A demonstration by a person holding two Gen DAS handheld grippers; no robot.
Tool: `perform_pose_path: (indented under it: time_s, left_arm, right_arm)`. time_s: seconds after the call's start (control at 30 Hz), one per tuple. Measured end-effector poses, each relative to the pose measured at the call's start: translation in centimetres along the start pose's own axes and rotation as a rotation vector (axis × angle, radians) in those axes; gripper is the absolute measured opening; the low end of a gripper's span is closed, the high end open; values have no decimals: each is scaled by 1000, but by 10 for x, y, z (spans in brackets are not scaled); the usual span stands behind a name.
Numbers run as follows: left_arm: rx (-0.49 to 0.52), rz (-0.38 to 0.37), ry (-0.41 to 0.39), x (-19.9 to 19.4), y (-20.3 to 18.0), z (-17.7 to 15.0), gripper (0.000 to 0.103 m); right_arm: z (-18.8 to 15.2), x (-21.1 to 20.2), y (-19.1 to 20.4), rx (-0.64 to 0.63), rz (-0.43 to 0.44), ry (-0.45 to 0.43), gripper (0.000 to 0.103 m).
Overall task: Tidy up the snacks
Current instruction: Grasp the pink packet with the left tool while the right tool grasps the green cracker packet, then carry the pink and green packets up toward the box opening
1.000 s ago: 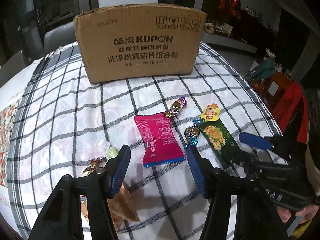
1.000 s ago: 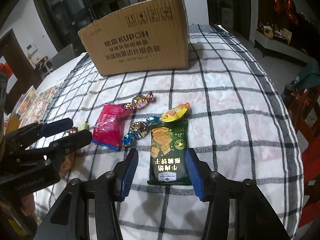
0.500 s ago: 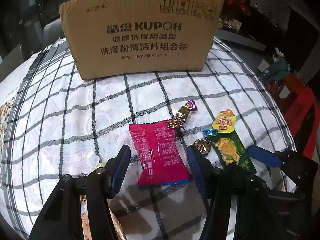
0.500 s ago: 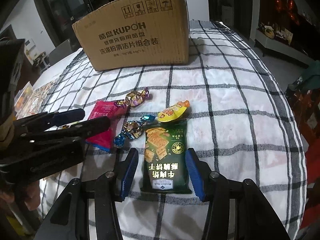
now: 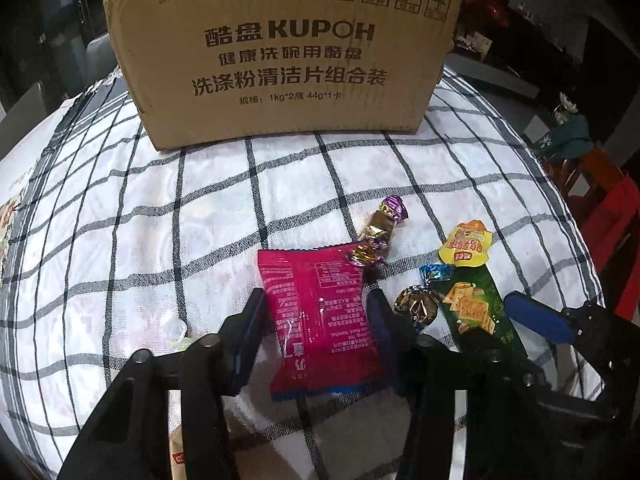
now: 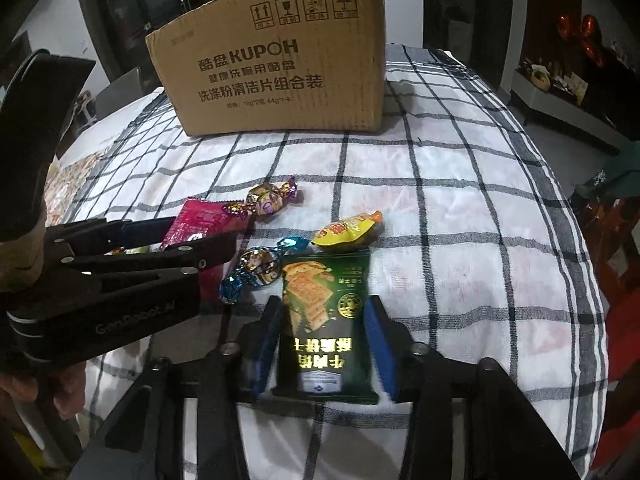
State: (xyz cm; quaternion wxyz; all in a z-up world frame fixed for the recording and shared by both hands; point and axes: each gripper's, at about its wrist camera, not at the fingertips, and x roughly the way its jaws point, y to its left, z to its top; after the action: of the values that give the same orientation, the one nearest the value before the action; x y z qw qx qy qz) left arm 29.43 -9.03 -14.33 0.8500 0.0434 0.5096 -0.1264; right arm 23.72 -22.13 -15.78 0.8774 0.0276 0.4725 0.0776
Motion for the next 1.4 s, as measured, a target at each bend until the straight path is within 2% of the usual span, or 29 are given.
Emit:
perform_pose_path:
  time_s: [0.03,0.1,0.2,0.27,0.3,0.33,0.63,0.87,1.13,1.4]
  left_arm:
    - [1,-1,-1,0,0,0,47]
    - [3,-5,-1,0,-1,0,44]
    - [9,-8,0,-3,-1,-1,40]
    - [9,-11,-1,-5,-1,-3,39]
    - [7,-9,-4,-7,0,-4,38]
    - [7,-7,-17,-12,1,-6,38]
    - [-24,-26,-73,-47,11,-22,37]
    - [-33,-46,-78,-53,9,-28,37]
    - [-31,-52,-89,-59,5,-31,37]
    - [2,-46,-135,-76,-2,-33,37]
  right_arm:
    - [0,0,-1,4,-4,-3,31]
    - [2,-1,-5,20,3,-7,26]
    - [2,-3,-7,24,8,-13,26]
    - [1,-3,-6,25,13,-11,34]
    - [1,-4,-5,19,23,-11,43]
    - [0,-5,-2,6,23,-18,47]
    - [-2,3,11,-65,-29,-17,47]
    - [-3,7,14,-89,-65,-16,47]
    - [-5,-3,9,-49,-26,-27,45]
    - [-8,-31,7,-24,18,-71,45]
